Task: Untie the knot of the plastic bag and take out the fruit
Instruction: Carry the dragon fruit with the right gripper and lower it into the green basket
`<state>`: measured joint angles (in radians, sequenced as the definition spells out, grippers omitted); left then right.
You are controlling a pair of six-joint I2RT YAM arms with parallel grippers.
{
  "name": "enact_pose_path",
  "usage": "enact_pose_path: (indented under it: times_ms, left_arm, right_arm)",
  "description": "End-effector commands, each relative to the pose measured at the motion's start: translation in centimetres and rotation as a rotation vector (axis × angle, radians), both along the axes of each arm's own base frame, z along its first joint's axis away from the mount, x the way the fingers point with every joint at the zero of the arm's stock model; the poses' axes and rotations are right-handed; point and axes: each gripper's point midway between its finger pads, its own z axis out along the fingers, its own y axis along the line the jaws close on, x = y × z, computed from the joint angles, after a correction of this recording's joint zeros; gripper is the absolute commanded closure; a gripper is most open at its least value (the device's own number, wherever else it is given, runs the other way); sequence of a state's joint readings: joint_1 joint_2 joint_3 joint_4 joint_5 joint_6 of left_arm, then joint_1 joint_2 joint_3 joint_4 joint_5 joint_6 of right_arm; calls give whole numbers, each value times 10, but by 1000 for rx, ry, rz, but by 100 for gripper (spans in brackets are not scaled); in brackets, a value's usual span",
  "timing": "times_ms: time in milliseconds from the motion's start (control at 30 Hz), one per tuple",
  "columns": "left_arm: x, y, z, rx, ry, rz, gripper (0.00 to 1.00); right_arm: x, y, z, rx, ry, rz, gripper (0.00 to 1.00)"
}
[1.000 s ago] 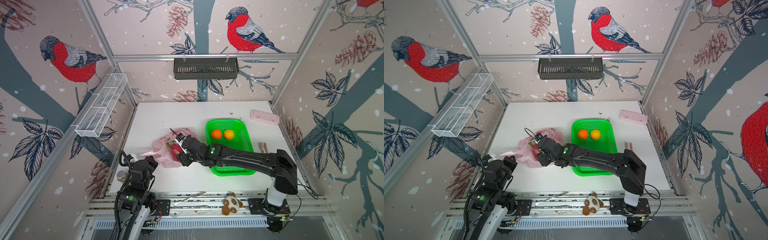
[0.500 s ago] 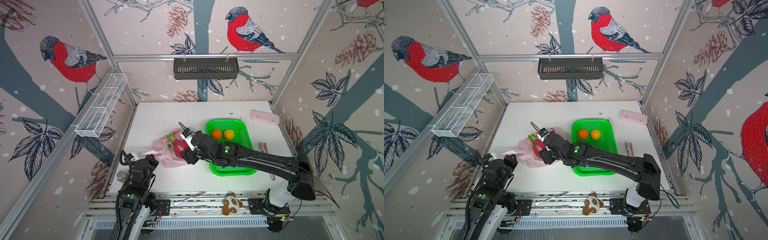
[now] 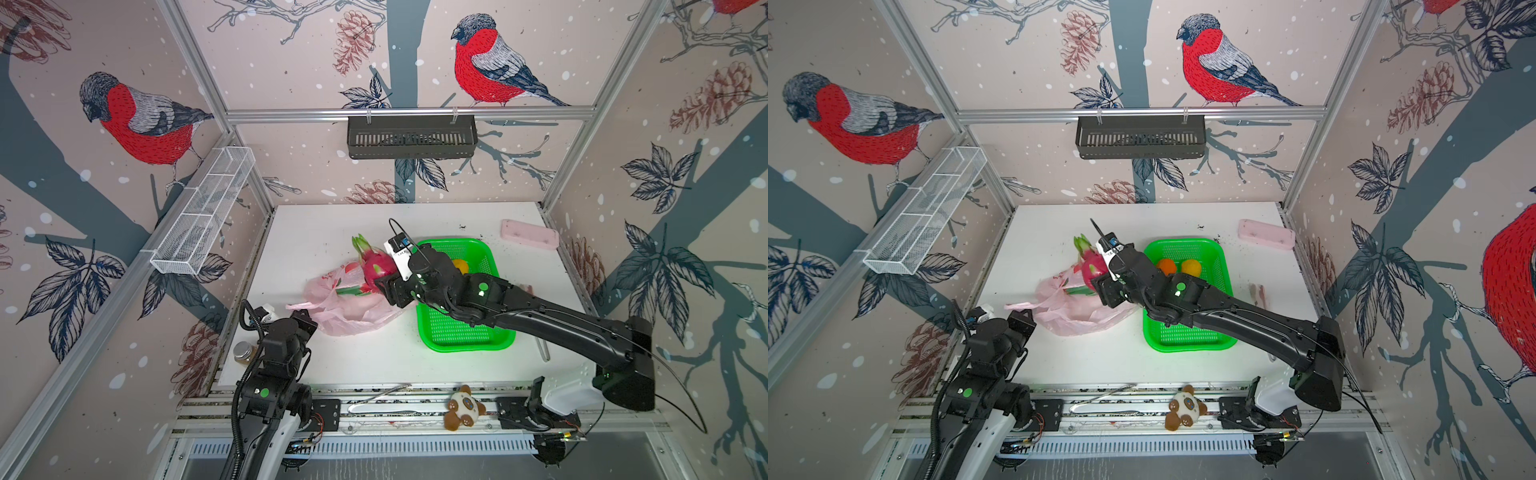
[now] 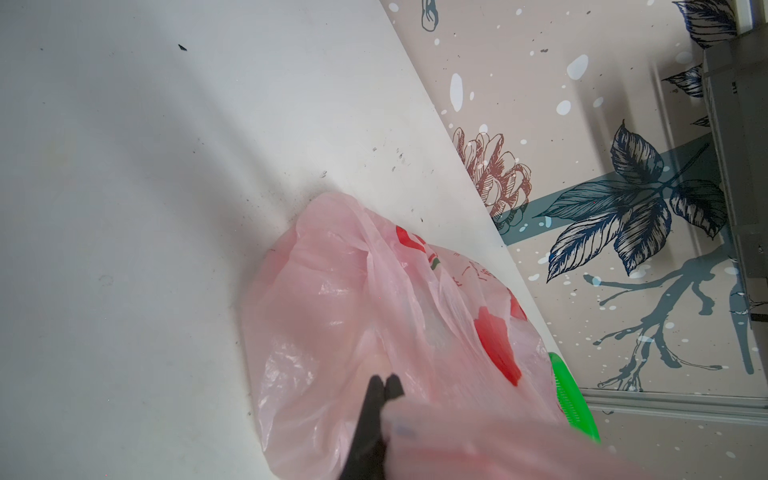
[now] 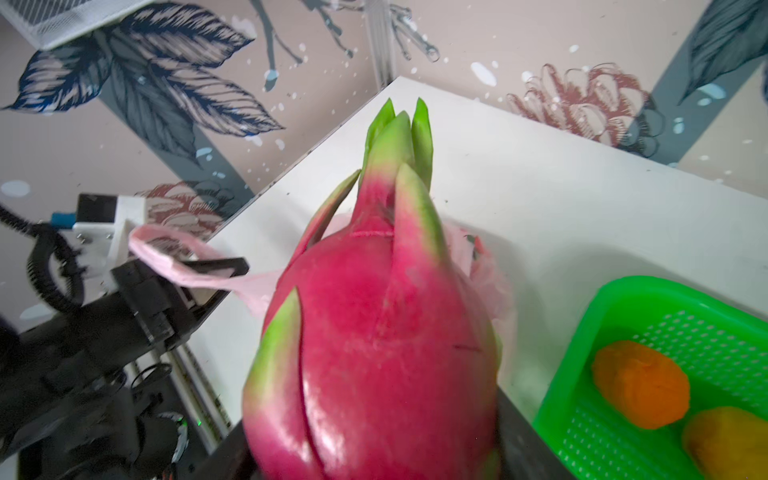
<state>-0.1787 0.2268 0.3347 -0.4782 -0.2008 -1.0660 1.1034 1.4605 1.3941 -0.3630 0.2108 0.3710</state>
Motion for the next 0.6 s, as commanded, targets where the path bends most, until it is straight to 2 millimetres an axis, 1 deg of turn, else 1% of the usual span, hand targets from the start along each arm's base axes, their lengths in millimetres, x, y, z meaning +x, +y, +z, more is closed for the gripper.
enact_pose_path:
  times_ms: [0, 167, 267, 433, 567]
  left_arm:
    - [4, -1, 13, -11, -48, -4, 100]
    - [4, -1, 14, -5, -49, -7, 100]
    - [4, -2, 14, -4, -50, -8, 100]
    - [5, -3, 17, -1, -57, -14, 100]
    - [7, -4, 17, 3, -55, -25, 100]
  right_arm:
    - [24, -15, 17, 70, -34, -110, 71]
    - [53, -51, 20, 100, -35, -257, 71]
    - [64, -74, 13, 96, -24, -349, 70]
    - [71, -109, -11, 81, 19, -457, 70]
    - [68, -131, -34, 55, 47, -517, 70]
